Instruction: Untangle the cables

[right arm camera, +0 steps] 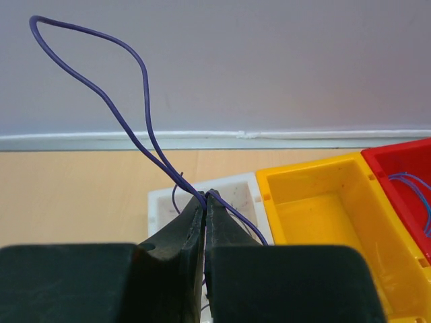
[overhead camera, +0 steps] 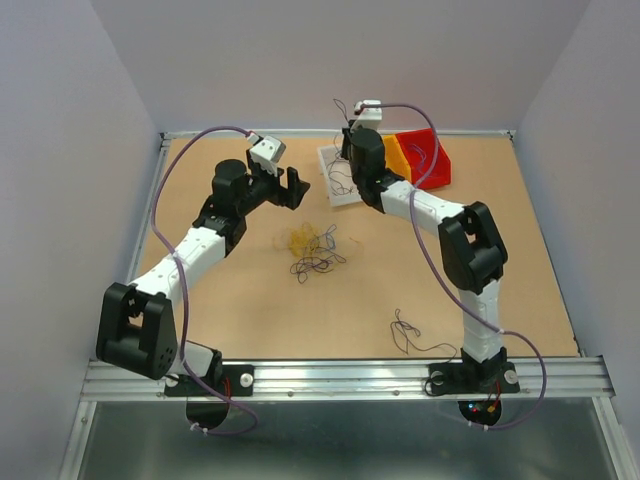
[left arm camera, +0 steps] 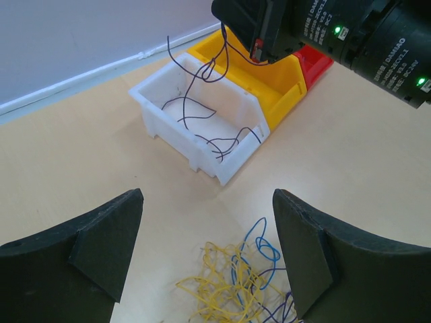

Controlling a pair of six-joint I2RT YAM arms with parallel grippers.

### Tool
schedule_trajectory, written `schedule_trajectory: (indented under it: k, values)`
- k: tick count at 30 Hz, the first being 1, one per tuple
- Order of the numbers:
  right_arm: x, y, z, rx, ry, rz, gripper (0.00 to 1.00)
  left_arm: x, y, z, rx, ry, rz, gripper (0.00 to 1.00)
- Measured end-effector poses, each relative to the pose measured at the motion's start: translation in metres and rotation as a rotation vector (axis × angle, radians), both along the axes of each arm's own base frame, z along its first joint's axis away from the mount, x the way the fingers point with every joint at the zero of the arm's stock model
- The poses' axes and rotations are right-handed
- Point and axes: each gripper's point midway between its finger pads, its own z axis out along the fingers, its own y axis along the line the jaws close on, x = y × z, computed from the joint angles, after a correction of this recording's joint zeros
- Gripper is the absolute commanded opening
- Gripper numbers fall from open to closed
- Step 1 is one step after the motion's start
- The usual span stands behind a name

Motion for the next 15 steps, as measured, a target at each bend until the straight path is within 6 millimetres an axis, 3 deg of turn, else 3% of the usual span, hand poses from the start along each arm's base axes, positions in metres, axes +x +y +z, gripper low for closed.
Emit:
schedule_trajectory:
  k: [2, 15]
  values:
    - [0.002, 0.002, -0.013, -0.002, 0.018, 0.001, 0.01, 0.002, 0.000, -0.001, 0.002, 0.004, 0.003, 0.89]
    - [0.018, 0.024, -0.146, -0.036, 0.310, 0.035, 0.01, 0.004, 0.001, -0.004, 0.008, 0.006, 0.010, 0.89]
